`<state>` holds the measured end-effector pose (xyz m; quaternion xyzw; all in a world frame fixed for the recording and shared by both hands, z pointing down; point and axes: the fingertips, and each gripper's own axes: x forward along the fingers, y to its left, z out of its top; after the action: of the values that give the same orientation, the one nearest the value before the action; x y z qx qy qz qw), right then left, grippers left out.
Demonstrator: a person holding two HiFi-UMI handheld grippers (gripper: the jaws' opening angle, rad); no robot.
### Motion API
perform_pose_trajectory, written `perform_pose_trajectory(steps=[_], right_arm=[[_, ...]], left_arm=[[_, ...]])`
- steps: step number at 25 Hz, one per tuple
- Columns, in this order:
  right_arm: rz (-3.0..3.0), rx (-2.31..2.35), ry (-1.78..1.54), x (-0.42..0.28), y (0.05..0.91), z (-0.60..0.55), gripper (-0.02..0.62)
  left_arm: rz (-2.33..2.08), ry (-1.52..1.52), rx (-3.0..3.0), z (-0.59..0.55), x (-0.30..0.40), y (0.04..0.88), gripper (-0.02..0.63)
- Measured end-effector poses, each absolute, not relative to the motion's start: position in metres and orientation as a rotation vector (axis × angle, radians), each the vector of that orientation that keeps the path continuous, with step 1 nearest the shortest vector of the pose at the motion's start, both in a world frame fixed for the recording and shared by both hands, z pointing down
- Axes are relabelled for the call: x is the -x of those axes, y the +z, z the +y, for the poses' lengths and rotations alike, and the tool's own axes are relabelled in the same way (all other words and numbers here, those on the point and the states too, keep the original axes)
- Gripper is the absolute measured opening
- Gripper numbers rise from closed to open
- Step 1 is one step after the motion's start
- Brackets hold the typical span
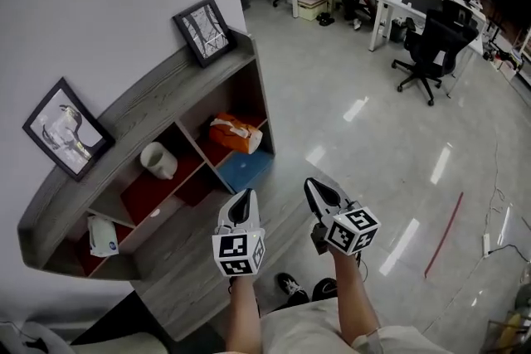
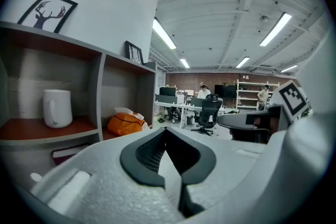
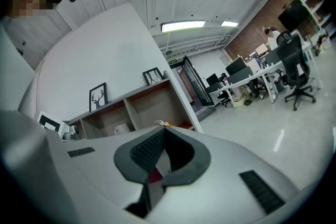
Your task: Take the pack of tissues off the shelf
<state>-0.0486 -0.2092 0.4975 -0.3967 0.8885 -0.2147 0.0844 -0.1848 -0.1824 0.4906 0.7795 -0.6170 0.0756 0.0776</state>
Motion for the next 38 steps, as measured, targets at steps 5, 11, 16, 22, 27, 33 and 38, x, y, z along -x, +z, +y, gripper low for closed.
perform_pose_trajectory(steps=[5, 11, 16, 22, 27, 33, 38], right_arm=[[2.674, 1.249, -0.584, 0.042, 0.499, -0.205, 0.015], [2.783, 1.392, -0.485, 0.043, 0.510, -0.212, 0.015], [2.864, 1.277, -0.424, 0.074, 0.498, -0.221, 0.015], [2.900, 1.068, -0.501, 0.117, 0.495, -0.234, 0.015], [2.946, 0.986, -0.497, 0.143, 0.492, -0.254, 0.015], [3.014, 0.903, -0.411, 0.173, 0.482, -0.281, 0.015], [3.079, 0.855, -0.336, 0.192, 0.480, -0.302, 0.015]], left_arm=[[-1.818, 0.154, -2.323, -0.182, 0.181, 0.501, 0.008], [-1.824, 0.092, -2.300, -0.184, 0.184, 0.506, 0.008], [-1.903, 0.058, -2.265, -0.185, 0.204, 0.491, 0.008], [-1.973, 0.051, -2.190, -0.188, 0.235, 0.492, 0.008], [-2.051, 0.091, -2.136, -0.194, 0.261, 0.486, 0.008], [-2.170, 0.090, -2.042, -0.204, 0.292, 0.475, 0.008], [-2.234, 0.091, -1.978, -0.217, 0.303, 0.471, 0.008]])
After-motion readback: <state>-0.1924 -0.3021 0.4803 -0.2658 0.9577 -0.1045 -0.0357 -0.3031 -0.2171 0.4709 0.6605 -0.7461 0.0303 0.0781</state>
